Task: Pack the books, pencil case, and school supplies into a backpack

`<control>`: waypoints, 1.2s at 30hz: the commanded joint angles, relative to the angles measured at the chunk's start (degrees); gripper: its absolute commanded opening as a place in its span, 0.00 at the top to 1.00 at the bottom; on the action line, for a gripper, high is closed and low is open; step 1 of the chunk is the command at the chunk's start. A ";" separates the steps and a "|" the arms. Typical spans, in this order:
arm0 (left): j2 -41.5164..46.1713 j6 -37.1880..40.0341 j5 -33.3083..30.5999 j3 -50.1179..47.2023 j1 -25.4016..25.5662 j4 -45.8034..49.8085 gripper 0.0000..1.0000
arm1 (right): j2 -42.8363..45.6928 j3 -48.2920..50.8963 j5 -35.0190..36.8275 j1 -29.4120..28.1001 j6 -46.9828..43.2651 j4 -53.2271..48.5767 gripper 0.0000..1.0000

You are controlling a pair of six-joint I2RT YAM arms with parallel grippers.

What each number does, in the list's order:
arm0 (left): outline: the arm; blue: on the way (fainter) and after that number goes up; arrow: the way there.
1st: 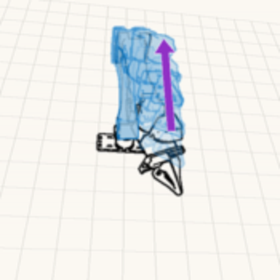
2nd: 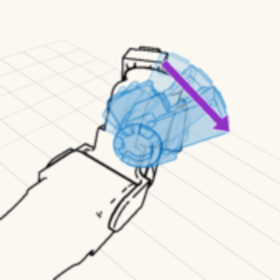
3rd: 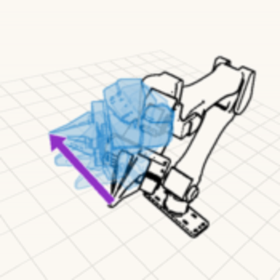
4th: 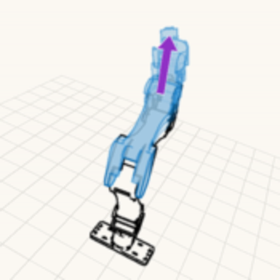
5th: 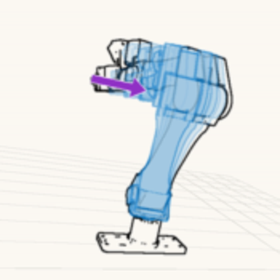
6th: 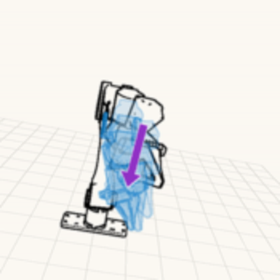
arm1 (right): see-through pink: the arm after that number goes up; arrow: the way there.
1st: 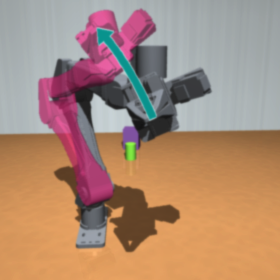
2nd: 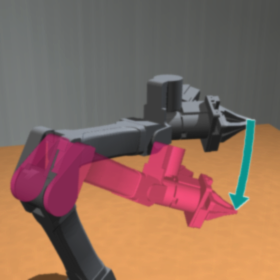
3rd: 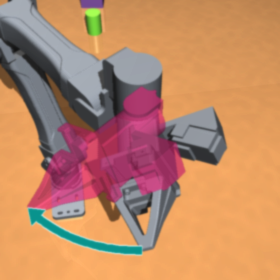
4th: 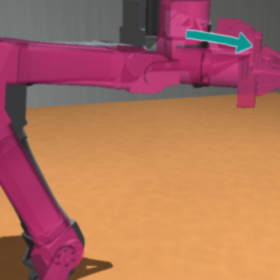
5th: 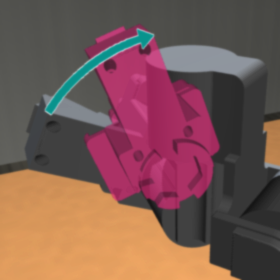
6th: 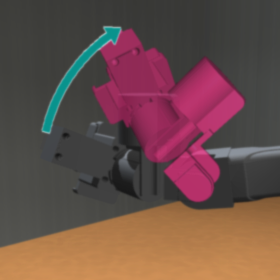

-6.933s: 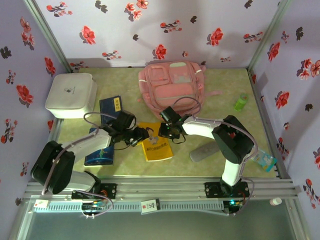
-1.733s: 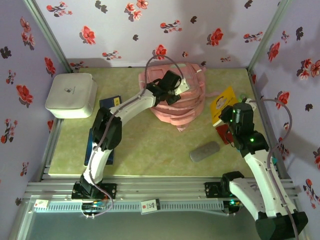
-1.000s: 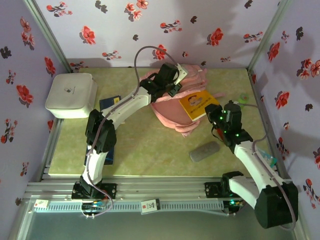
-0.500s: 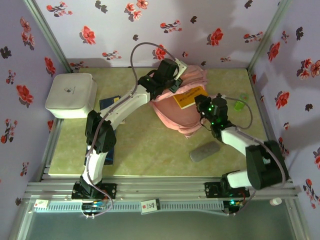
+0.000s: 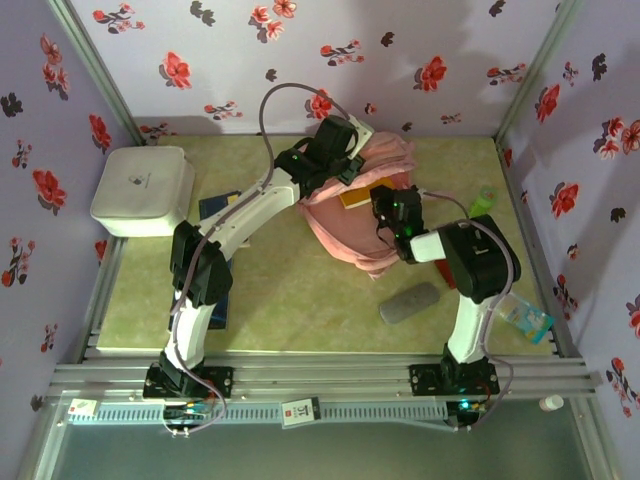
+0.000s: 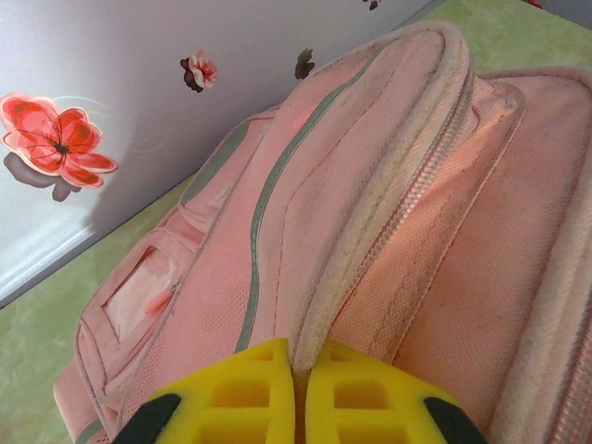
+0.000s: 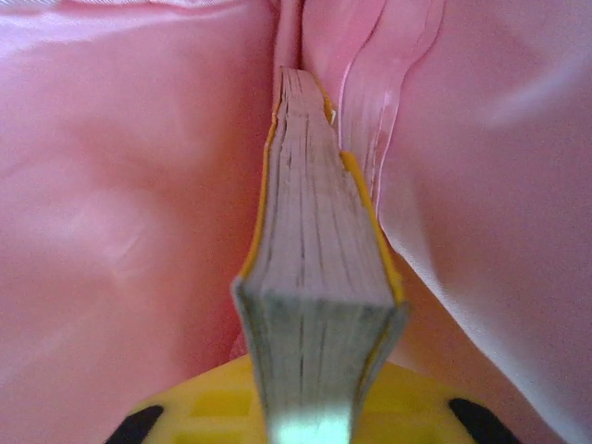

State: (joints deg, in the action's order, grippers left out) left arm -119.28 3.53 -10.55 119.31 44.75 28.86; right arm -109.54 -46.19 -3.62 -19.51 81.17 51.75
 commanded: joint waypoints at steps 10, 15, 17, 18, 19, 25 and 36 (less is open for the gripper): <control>2.06 -3.96 -0.79 3.81 -2.01 -3.21 1.00 | 15.17 -0.98 -2.88 -0.18 -0.41 -22.76 0.48; 1.63 -6.76 1.34 2.64 -2.56 -3.63 1.00 | 24.87 4.64 -1.82 0.08 -0.98 -30.12 0.47; 1.60 -7.43 1.65 1.76 -2.56 -3.81 1.00 | 29.45 6.76 0.06 -0.05 -1.81 -34.05 0.47; 1.62 -7.80 1.58 1.01 -2.61 -3.95 1.00 | 32.09 7.69 1.62 -0.05 -2.57 -37.07 0.47; 1.70 -8.27 1.58 0.31 -2.65 -4.22 1.00 | 34.43 8.50 3.27 0.00 -3.23 -39.60 0.47; 3.30 -12.95 4.88 -6.46 -3.00 -5.14 1.00 | 48.70 9.50 15.64 0.07 -10.90 -57.71 0.42; 11.02 -22.70 14.24 -20.58 -4.36 -5.17 0.49 | 55.25 0.06 17.84 -0.26 -31.96 -62.86 0.24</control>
State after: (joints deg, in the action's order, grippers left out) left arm -113.82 -14.70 0.82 100.71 42.41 25.65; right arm -53.84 -43.64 14.20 -19.77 57.39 -10.70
